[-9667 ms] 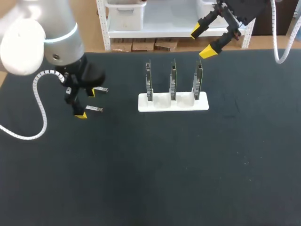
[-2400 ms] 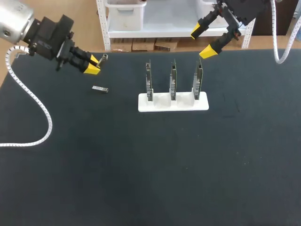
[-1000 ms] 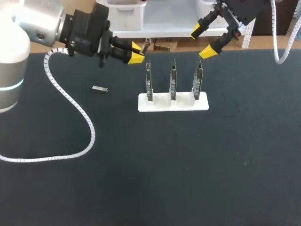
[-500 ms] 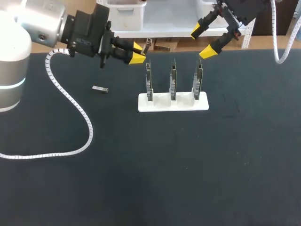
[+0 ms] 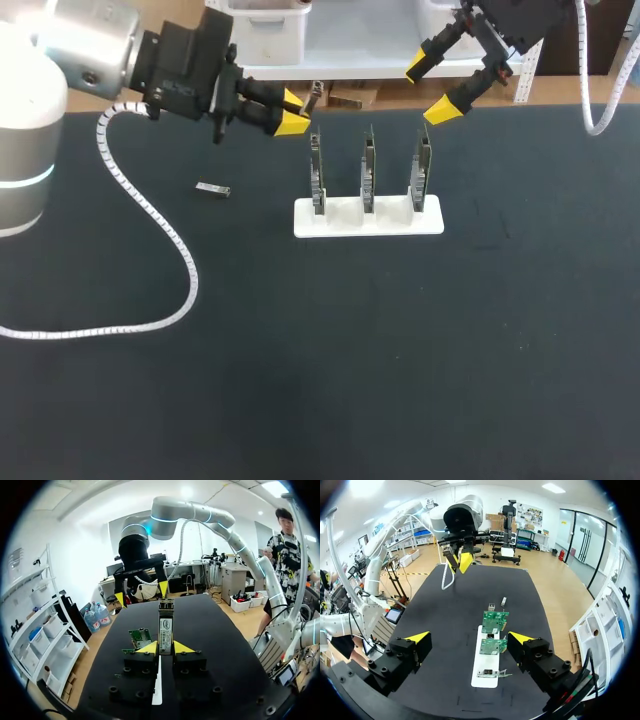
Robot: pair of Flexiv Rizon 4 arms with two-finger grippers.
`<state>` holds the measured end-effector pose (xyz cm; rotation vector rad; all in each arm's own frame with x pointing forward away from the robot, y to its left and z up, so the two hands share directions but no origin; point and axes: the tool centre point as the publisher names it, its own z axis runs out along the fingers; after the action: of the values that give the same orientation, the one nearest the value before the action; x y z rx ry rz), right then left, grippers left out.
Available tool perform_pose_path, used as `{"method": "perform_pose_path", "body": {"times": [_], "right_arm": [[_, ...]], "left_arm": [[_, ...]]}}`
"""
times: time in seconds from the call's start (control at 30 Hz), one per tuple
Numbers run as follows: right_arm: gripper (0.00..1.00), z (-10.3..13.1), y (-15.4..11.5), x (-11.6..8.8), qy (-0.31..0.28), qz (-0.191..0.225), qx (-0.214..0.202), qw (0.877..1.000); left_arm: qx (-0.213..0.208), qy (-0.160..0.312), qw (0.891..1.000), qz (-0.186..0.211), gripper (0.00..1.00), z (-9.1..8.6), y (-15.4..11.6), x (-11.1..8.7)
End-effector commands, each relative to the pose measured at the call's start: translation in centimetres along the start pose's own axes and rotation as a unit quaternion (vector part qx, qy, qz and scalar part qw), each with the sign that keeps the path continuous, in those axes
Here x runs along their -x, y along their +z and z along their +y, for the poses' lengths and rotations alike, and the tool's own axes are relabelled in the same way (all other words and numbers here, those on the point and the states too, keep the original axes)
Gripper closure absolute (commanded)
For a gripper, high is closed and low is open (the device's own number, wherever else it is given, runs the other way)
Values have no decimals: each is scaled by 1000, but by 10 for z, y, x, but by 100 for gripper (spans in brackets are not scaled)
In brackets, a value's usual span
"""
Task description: Pick up the optical module with the left hand, and insert it into the network port with the right hand.
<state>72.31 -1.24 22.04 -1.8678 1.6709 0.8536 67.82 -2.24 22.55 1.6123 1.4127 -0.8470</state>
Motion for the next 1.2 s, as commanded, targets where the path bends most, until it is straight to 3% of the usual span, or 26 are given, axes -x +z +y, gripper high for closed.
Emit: {"method": "perform_pose_path", "body": {"times": [0.03, 0.33, 0.67, 0.93, 1.2], "right_arm": [[0, 2, 0, 0, 0, 0, -3, 1000], [0, 2, 0, 0, 0, 0, -3, 1000], [0, 2, 0, 0, 0, 0, -3, 1000], [0, 2, 0, 0, 0, 0, -3, 1000], [0, 2, 0, 0, 0, 0, -3, 1000]], "left_arm": [[-7, 6, 1000, 0, 100, -4, 11, 4], [-9, 20, 997, -68, 100, -13, 27, 31], [-3, 34, 997, -64, 100, -17, 49, 48], [31, -8, 998, -60, 100, -20, 74, 40], [51, -16, 997, -52, 100, -10, 77, 32]]}}
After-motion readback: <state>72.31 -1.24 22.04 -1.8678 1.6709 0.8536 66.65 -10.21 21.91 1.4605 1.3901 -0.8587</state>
